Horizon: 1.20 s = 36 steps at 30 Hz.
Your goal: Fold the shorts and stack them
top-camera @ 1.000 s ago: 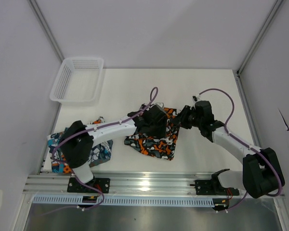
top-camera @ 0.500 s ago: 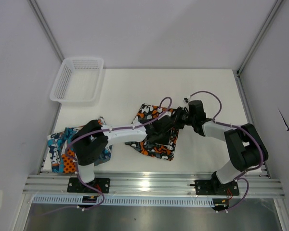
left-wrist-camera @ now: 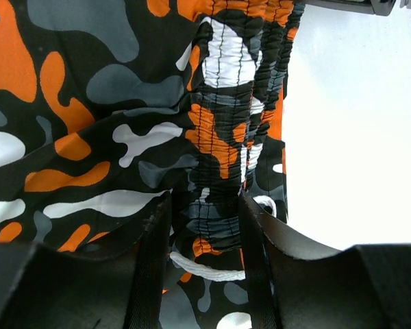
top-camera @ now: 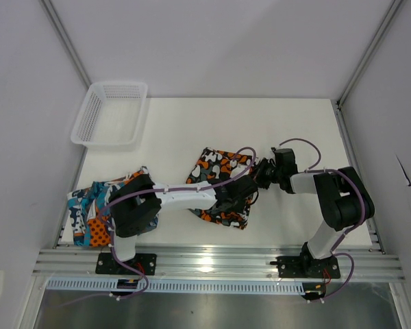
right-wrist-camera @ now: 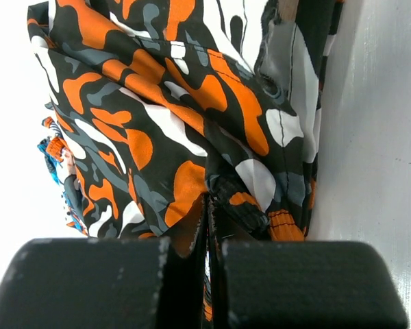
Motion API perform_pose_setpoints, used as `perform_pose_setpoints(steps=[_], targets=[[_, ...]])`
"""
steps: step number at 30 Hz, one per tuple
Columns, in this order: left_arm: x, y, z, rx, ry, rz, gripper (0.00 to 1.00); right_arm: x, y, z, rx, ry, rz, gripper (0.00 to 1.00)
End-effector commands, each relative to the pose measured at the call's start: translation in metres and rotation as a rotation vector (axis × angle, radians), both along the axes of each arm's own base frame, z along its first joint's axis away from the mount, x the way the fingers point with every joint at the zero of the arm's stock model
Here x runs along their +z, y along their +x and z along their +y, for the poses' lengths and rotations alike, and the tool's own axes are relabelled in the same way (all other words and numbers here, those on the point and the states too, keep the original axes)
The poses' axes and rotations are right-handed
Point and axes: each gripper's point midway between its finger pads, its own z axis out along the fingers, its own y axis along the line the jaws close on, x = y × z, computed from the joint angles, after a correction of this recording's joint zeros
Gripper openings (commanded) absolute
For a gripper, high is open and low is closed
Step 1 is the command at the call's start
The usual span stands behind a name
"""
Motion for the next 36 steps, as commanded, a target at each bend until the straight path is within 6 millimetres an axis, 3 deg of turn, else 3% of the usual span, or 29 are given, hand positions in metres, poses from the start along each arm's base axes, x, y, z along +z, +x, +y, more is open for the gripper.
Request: perform_pose_setpoints(steps=[1,6,7,9,10,12,13,14,15,17,18,20,21,22,23,24,25,26,28,30,33,34,35,36], targets=[[0.011,-0.002,-0.007,0.019,-0.015,-0.012,0.46,-0.002,0.011,-0.008,-0.017,-0.062,-0.031,0.0],[0.047,-0.005,-0.008,-0.005,-0.058,-0.019,0.55,0.007,0.017,-0.009,0.001,-0.087,-0.038,0.01],[0.069,-0.004,-0.009,-0.012,-0.097,-0.04,0.59,0.008,0.019,-0.01,0.01,-0.097,-0.048,0.02],[0.09,-0.006,-0.003,-0.029,-0.114,-0.058,0.63,0.018,0.026,-0.009,0.019,-0.098,-0.063,0.03],[0.109,-0.005,0.001,-0.029,-0.148,-0.077,0.65,0.022,0.028,-0.01,0.025,-0.097,-0.077,0.05],[0.116,-0.007,0.014,-0.04,-0.147,-0.066,0.68,0.038,0.031,-0.01,0.029,-0.093,-0.105,0.11],[0.127,-0.001,0.024,-0.027,-0.166,-0.075,0.68,0.044,0.032,-0.01,0.032,-0.094,-0.122,0.2],[0.129,-0.001,0.029,-0.026,-0.174,-0.064,0.68,0.05,0.031,-0.009,0.033,-0.092,-0.131,0.23],[0.117,0.006,0.047,0.006,-0.153,-0.049,0.68,0.062,0.029,-0.011,0.029,-0.088,-0.149,0.25],[0.124,0.011,0.064,0.022,-0.199,-0.044,0.68,0.068,0.02,-0.01,0.032,-0.089,-0.143,0.29],[0.107,0.02,0.084,0.069,-0.189,-0.024,0.68,0.081,0.015,-0.01,0.027,-0.093,-0.168,0.31],[0.114,0.027,0.098,0.092,-0.243,-0.026,0.68,0.089,-0.002,0.002,0.049,-0.104,-0.167,0.47],[0.101,0.034,0.118,0.142,-0.224,-0.013,0.68,0.093,-0.009,0.006,0.052,-0.11,-0.172,0.54],[0.1,0.038,0.125,0.164,-0.226,-0.016,0.68,0.108,-0.012,0.007,0.025,-0.125,-0.212,0.65],[0.102,0.041,0.132,0.178,-0.232,-0.027,0.68,0.113,-0.027,0.021,0.05,-0.129,-0.215,0.69],[0.099,0.046,0.141,0.195,-0.225,-0.032,0.67,0.118,-0.034,0.026,0.045,-0.14,-0.227,0.89],[0.097,0.049,0.143,0.199,-0.229,-0.039,0.68,0.13,-0.034,0.021,-0.016,-0.17,-0.268,0.94],[0.095,0.053,0.148,0.212,-0.223,-0.04,0.67,0.133,-0.048,0.031,-0.013,-0.167,-0.251,0.99],[0.092,0.059,0.151,0.211,-0.214,-0.041,0.67,0.137,-0.056,0.026,-0.083,-0.186,-0.244,0.99],[0.085,0.064,0.153,0.218,-0.198,-0.021,0.66,0.136,-0.071,0.037,-0.076,-0.158,-0.211,0.97],[0.074,0.065,0.153,0.215,-0.182,0.005,0.64,0.117,-0.077,0.031,-0.117,-0.243,-0.182,0.91],[0.069,0.062,0.152,0.208,-0.187,0.019,0.62,0.109,-0.078,0.027,-0.122,-0.274,-0.169,0.87],[0.065,0.061,0.151,0.208,-0.198,0.023,0.59,0.1,-0.076,0.023,-0.133,-0.305,-0.151,0.73],[0.065,0.059,0.15,0.205,-0.21,0.026,0.58,0.096,-0.074,0.023,-0.121,-0.323,-0.159,0.64]])
